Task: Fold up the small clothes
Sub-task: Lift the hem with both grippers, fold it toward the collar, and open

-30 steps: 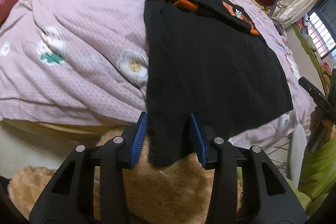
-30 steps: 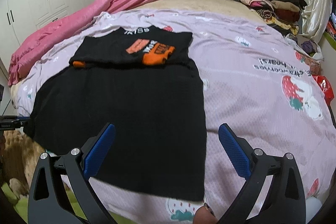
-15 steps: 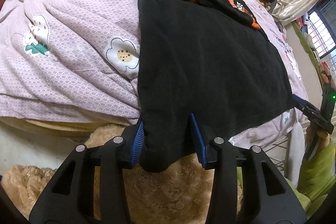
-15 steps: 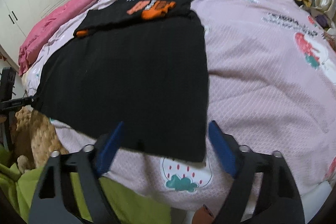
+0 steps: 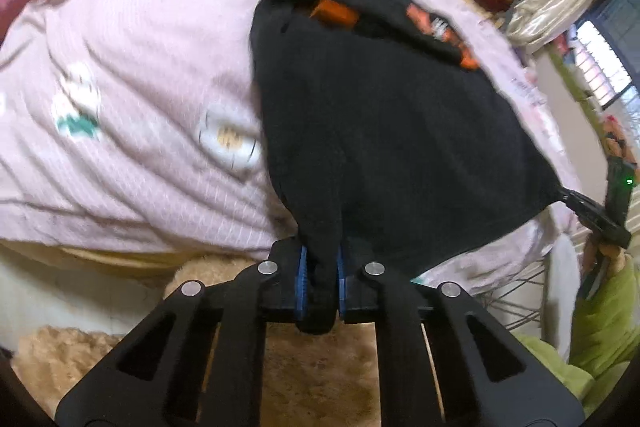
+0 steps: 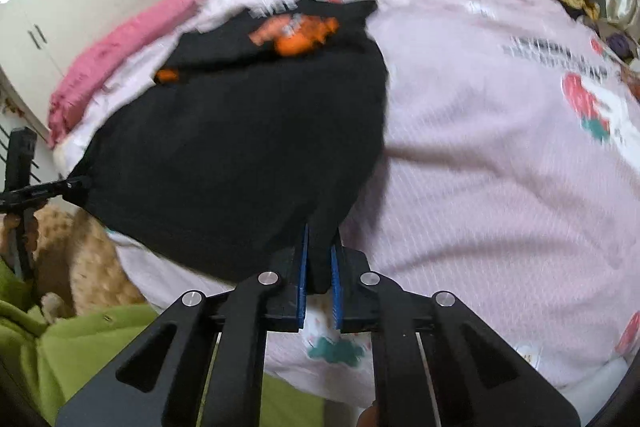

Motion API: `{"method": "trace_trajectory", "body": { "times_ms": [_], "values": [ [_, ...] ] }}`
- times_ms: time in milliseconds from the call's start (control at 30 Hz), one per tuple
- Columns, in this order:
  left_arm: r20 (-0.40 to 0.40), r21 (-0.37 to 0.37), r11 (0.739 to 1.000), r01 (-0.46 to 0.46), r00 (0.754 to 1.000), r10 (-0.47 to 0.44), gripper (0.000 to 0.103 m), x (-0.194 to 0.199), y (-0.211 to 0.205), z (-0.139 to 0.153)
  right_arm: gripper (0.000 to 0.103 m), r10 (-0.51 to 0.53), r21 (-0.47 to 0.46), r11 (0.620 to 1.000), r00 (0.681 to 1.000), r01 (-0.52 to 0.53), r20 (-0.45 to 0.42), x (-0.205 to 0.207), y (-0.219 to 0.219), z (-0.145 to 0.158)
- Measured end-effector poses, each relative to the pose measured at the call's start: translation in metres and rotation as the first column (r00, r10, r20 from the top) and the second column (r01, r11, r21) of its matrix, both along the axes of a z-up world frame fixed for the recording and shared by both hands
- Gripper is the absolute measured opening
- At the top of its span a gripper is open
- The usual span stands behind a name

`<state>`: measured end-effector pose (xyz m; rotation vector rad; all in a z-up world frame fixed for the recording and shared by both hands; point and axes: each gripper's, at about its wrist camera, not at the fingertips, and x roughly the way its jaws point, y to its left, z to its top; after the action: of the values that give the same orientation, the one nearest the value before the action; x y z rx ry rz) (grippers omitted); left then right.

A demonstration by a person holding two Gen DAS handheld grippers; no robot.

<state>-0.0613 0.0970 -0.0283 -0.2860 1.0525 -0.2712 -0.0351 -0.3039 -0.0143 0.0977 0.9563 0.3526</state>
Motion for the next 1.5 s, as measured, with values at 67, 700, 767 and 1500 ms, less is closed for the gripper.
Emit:
{"method": "trace_trajectory", "body": {
  "times_ms": [67, 700, 767, 1500],
  "values": [
    [0.034, -0.008, 1.000, 0.003, 0.999, -0.002, 0.004, 0.000, 0.003, 0.012, 0.009, -0.003, 0.020, 1.000, 0.999, 0.002, 0.036, 0.004, 0.001, 0.011],
    [0.218, -0.094, 0.993, -0.076, 0.971, 0.095, 0.004, 0.040, 0.026, 0.085, 0.008, -0.172, 0.168, 0.978, 0.929, 0.123, 0.326, 0.047, -0.018, 0.097],
    [0.242, -0.087, 0.993, -0.079, 0.965, 0.098, 0.004, 0.049, 0.026, 0.094, 0.008, -0.183, 0.176, 0.976, 0.923, 0.129, 0.338, 0.051, -0.020, 0.101],
    [0.318, -0.025, 0.991, -0.134, 0.938, 0.134, 0.004, 0.105, 0.025, 0.126, 0.008, -0.230, 0.173, 0.969, 0.890, 0.174, 0.394, 0.117, -0.015, 0.124]
  ]
}}
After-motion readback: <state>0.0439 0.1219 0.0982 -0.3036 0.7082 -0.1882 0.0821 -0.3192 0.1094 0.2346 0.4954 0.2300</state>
